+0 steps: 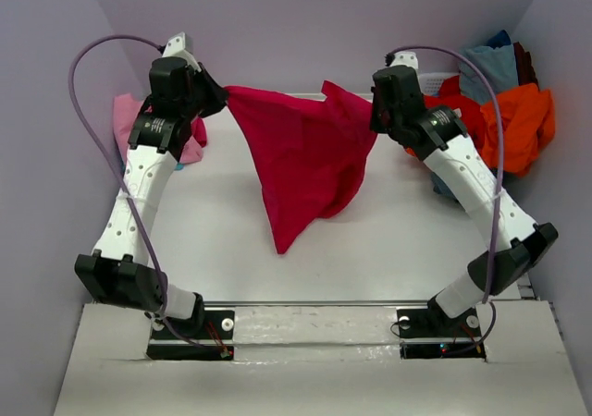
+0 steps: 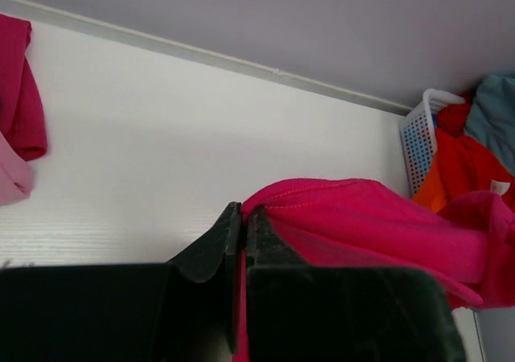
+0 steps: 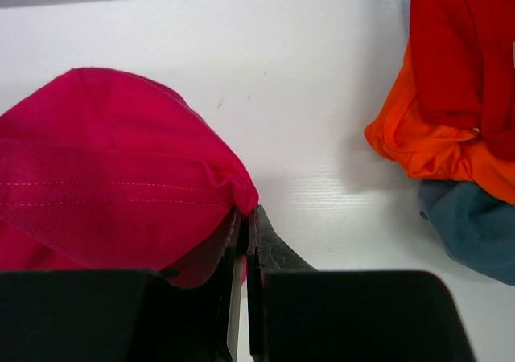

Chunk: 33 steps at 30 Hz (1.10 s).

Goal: Fold and stack the t-shirts
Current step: Flatten the tshirt out

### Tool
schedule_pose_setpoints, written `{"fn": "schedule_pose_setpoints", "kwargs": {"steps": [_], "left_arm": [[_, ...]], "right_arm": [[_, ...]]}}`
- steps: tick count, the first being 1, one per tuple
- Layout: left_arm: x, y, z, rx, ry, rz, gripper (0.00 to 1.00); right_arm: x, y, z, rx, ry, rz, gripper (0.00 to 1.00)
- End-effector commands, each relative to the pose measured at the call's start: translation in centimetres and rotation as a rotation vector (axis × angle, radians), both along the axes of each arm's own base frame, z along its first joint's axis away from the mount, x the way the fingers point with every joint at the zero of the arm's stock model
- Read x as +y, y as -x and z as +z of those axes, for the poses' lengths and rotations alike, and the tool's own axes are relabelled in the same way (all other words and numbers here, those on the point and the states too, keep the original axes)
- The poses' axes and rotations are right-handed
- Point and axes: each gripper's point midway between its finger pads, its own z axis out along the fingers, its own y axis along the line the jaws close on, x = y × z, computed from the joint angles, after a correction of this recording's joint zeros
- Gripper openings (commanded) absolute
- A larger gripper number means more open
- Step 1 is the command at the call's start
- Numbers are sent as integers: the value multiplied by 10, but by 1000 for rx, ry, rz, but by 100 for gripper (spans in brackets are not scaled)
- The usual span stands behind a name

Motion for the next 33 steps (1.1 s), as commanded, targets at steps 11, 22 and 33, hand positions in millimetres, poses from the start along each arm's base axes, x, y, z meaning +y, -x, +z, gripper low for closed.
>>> {"fn": "schedule_pose_setpoints", "kwargs": {"steps": [11,22,33], "left_arm": [[3,99,185,-510,44,-112,5],[19,174,237,-725,1,-104,5],[26,208,259,-819,-11,-97,5]], "right_arm": [[-35,69,141,-394,-179,93,7],[-32,115,184,-551,-241,273,7],[-40,148,214,-663,-244,351,7]]}}
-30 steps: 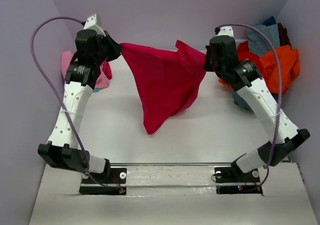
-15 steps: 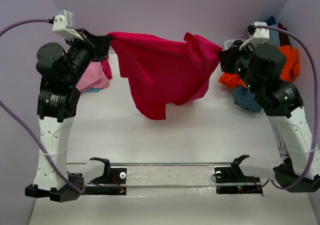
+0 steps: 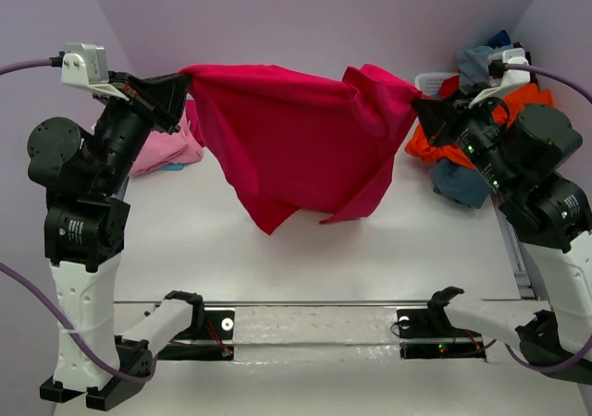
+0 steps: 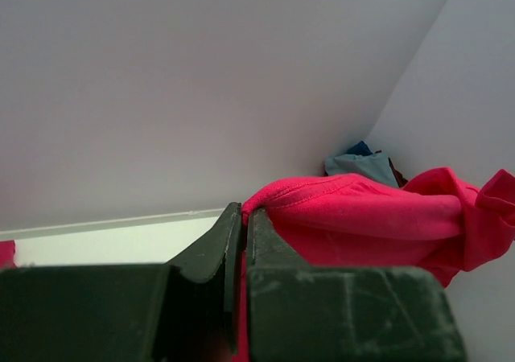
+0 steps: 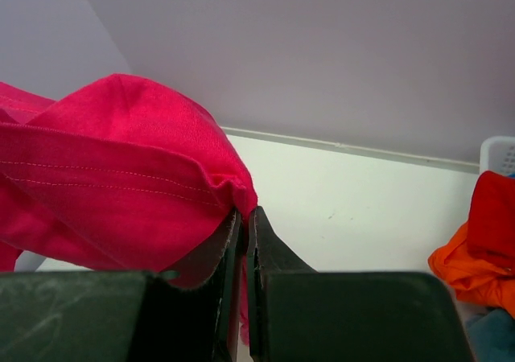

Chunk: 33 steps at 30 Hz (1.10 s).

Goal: Fold and stack the t-shirts
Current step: Flatten the tshirt out

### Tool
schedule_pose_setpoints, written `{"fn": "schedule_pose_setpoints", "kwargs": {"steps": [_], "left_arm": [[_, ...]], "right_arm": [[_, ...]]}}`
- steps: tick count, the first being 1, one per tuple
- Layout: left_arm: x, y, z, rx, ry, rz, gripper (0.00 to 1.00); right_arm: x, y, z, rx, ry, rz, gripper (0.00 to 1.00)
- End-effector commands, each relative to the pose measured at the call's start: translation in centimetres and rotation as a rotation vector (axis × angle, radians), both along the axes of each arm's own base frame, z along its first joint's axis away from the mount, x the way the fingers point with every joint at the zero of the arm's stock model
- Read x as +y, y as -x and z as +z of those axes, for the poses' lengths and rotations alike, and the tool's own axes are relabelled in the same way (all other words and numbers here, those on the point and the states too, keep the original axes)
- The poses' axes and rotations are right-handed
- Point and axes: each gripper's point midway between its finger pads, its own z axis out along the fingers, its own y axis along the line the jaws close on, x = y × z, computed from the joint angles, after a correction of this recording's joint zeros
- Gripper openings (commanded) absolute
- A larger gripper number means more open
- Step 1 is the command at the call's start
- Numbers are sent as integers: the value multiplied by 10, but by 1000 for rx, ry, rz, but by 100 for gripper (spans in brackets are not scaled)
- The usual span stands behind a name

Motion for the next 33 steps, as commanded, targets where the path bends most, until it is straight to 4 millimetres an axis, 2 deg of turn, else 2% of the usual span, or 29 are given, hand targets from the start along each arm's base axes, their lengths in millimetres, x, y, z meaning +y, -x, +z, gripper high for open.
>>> {"fn": "schedule_pose_setpoints", "kwargs": {"steps": [1,2,6,11,13,14,18,23,27,30,33], "left_arm": [[19,30,48,-188,16,77,5],[19,30,49,-192,16,77,6],[23,52,62,-243,21,81,5],[25,73,71,-297,14,74,6],[24,78,71,-311,11,66,5],[26,88,76,-337,11,66,5],[26,95,79,-352,4,64,5],[30,116,90,-398,8,65,5],[35,128,95,-419,14,82,5],[38,125,94,-410,19,103,5],[39,110,88,-378,25,123,5]], "right_arm": [[-22,18,35,-130,-14,-44,7],[-23,21,38,-140,-19,-38,7],[-28,39,52,-192,-47,-14,7],[-39,70,78,-289,-80,21,7],[-42,79,82,-315,-88,33,7],[-45,88,86,-343,-101,42,7],[-49,105,93,-385,-123,64,7],[-53,128,107,-438,-145,110,7],[-51,132,108,-433,-141,131,7],[-47,122,102,-405,-127,124,7],[-41,108,93,-374,-118,116,7]]}}
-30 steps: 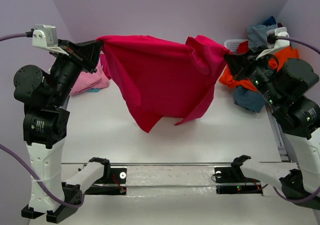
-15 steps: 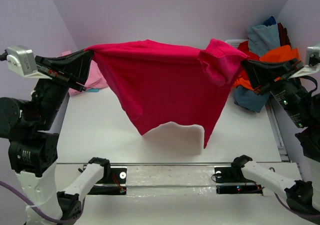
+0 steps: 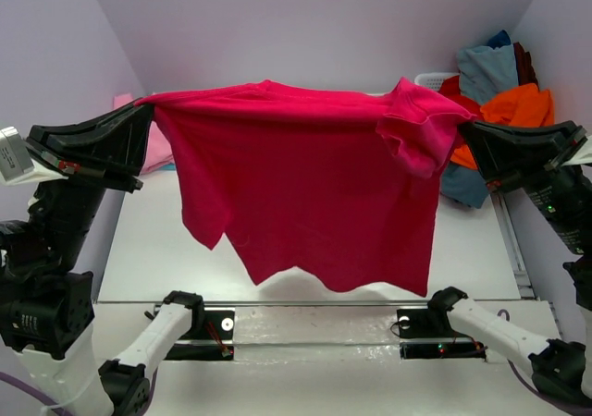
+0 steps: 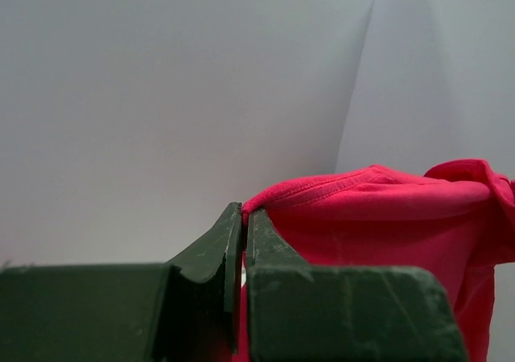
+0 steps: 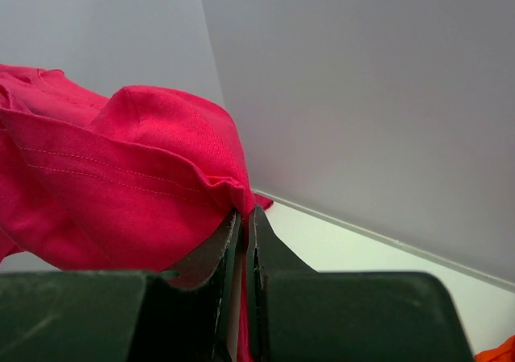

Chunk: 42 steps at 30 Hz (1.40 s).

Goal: Fold and stack the t-shirts
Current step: Flatten the tshirt out

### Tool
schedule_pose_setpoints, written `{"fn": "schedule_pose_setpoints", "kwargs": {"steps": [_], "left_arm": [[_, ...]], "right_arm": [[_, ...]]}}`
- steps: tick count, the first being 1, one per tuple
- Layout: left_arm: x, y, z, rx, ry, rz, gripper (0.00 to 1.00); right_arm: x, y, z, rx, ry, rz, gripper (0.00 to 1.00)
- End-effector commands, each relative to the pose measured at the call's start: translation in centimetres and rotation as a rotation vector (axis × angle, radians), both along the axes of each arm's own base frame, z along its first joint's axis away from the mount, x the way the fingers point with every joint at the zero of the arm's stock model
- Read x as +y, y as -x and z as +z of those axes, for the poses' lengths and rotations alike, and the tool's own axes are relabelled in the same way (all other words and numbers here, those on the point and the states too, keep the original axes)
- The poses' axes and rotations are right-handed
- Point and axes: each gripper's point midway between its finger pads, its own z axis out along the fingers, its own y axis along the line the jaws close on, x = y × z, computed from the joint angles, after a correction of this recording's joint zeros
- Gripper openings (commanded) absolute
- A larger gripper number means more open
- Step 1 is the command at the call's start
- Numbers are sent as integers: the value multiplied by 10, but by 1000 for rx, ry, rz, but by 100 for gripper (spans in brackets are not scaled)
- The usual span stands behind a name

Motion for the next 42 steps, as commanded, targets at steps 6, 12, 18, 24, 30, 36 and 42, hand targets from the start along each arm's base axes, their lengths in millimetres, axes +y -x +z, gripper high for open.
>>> {"fn": "schedule_pose_setpoints", "kwargs": {"steps": [6,12,18,24,30,36,42], "left_arm": [[30,-53,7,2,70,210,5],[19,-146,-51,193,31,246,5],[5,-240,-149,442,-27,269,5],[-1,-291,-226,608,-42,291,5],[8,-331,-277,723,-35,369,5],[4,-362,-318,817,-55,381,29],[0,-370,-353,912,-57,374,99]], "right_arm": [[2,-63,-18,90,2,-161,7],[37,-145,-80,299,107,-231,7],[70,-204,-146,478,208,-249,7],[90,-247,-211,614,288,-289,7],[108,-284,-264,711,368,-309,7],[119,-322,-319,846,414,-353,7],[122,-343,-334,908,392,-369,92]]}}
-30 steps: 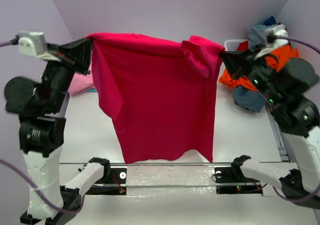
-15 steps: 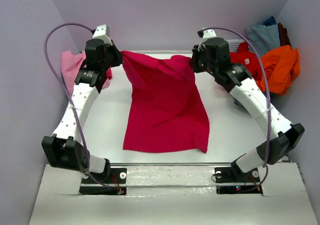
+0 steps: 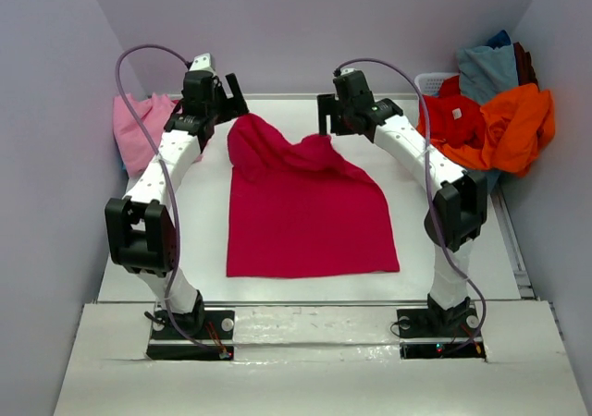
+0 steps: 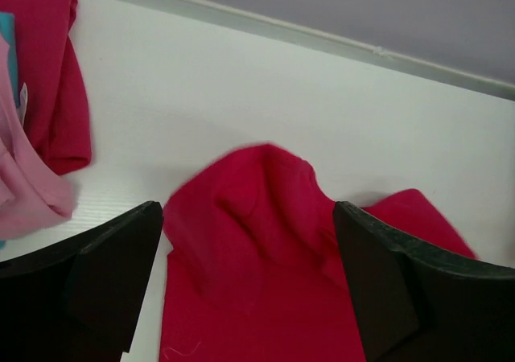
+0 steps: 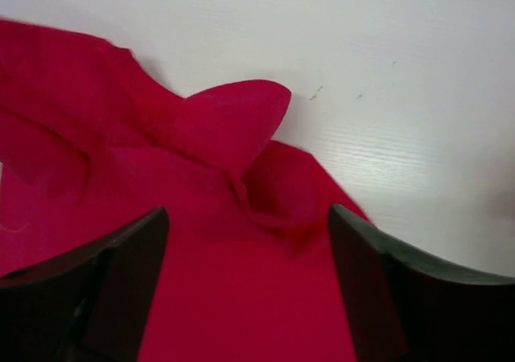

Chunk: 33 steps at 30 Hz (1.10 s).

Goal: Fold and stack the t-shirts
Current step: Flatten the tshirt out

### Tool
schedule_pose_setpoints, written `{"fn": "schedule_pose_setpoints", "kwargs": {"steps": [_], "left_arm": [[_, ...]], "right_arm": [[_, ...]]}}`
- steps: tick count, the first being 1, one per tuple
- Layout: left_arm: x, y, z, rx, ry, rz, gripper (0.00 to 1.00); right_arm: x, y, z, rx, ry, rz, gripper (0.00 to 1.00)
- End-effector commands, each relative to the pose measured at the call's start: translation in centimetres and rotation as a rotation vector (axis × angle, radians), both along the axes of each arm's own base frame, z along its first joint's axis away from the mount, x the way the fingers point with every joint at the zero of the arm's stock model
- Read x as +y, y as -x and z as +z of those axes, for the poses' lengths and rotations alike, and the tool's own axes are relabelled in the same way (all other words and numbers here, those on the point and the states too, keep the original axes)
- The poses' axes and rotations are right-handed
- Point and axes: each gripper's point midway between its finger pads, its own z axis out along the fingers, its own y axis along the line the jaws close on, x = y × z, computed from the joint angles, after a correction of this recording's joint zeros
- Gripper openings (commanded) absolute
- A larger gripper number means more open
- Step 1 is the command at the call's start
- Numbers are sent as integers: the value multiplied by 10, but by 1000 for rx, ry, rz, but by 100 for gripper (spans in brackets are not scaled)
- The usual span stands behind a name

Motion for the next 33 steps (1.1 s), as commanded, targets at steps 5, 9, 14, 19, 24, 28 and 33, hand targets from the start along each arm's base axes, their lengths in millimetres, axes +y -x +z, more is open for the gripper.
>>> {"fn": "schedule_pose_setpoints", "kwargs": {"steps": [5,9,14,19,24,28,33], "left_arm": [[5,1,36,-88,45,34,99],[-13,18,50,-77,112,-55,99],[-33,48,29,20,178,-114,99],[-40,81,-20,123,245,-135,99],[-77,121,-60,178,354,-212,99],[-97,147,-89,220,376,-220,99],[-110,161,-118,257,350,-222,99]], "right_arm": [[-8,-15,43,-73,-48,-73,100],[-1,-4,41,-26,-94,-50,100],[11,15,3,118,-119,4,100],[20,41,-42,259,-172,27,99],[23,74,-69,326,-233,45,99],[18,105,-96,384,-213,43,99],[4,125,-115,410,-204,11,99]]}}
